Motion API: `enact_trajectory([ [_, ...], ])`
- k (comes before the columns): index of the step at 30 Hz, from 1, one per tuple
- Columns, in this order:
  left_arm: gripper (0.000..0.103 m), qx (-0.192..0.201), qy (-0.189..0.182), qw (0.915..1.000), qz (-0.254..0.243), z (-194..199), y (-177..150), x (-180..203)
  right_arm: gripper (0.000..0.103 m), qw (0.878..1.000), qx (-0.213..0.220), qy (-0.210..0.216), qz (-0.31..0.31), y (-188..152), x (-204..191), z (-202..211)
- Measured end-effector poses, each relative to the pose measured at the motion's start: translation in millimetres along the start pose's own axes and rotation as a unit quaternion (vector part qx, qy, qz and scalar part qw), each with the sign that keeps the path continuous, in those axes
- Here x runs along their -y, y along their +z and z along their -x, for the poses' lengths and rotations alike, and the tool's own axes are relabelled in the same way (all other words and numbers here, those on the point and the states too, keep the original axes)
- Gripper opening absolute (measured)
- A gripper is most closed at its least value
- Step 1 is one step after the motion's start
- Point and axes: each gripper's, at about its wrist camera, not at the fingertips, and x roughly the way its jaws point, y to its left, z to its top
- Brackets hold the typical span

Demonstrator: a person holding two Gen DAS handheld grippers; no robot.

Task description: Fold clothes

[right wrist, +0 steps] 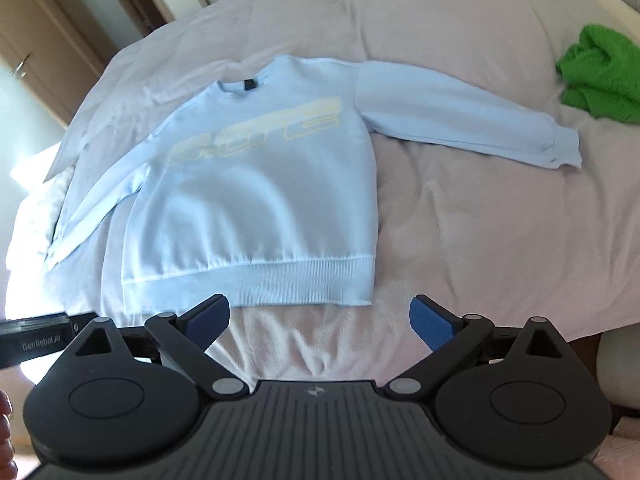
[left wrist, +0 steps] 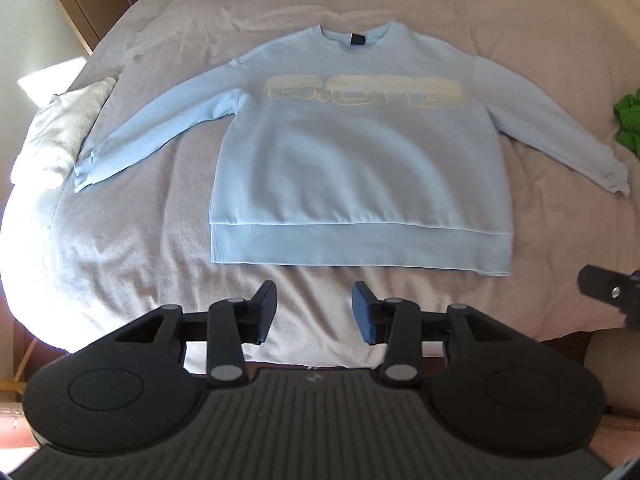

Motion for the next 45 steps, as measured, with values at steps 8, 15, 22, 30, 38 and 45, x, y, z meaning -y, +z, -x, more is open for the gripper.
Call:
enact_trajectory([
  [8,0.042,0.025,-0.019,0.9994,-0.018,43.1,-11.2,-2.6,0.101,1.0,0.003,-0.013,0.025,-18.6,-20.2,38.4],
  [15,0.042,0.037,-0.03,0.9967,-0.065,48.3,8.5,-40.8,0.101,0.999,0.023,-0.029,-0.025,-18.5,-55.7,41.5],
  [22,0.043,0.039,-0.03,0.9962,-0.072,47.8,13.8,-85.6,0.101,0.998,0.029,-0.037,-0.049,-27.9,-99.8,38.3],
  [30,0.045,0.042,-0.037,0.9961,-0.069,55.4,-0.8,-92.0,0.101,0.998,0.023,-0.047,-0.047,-43.0,-116.7,40.4],
  [38,0.047,0.043,-0.018,0.9974,-0.054,65.7,-12.0,-102.4,0.101,0.998,0.027,-0.043,-0.029,-47.5,-127.9,45.3],
  [45,0.051,0.05,-0.008,0.9978,-0.043,73.1,-13.6,-111.0,0.101,0.999,0.033,-0.033,-0.018,-46.6,-137.4,48.1],
])
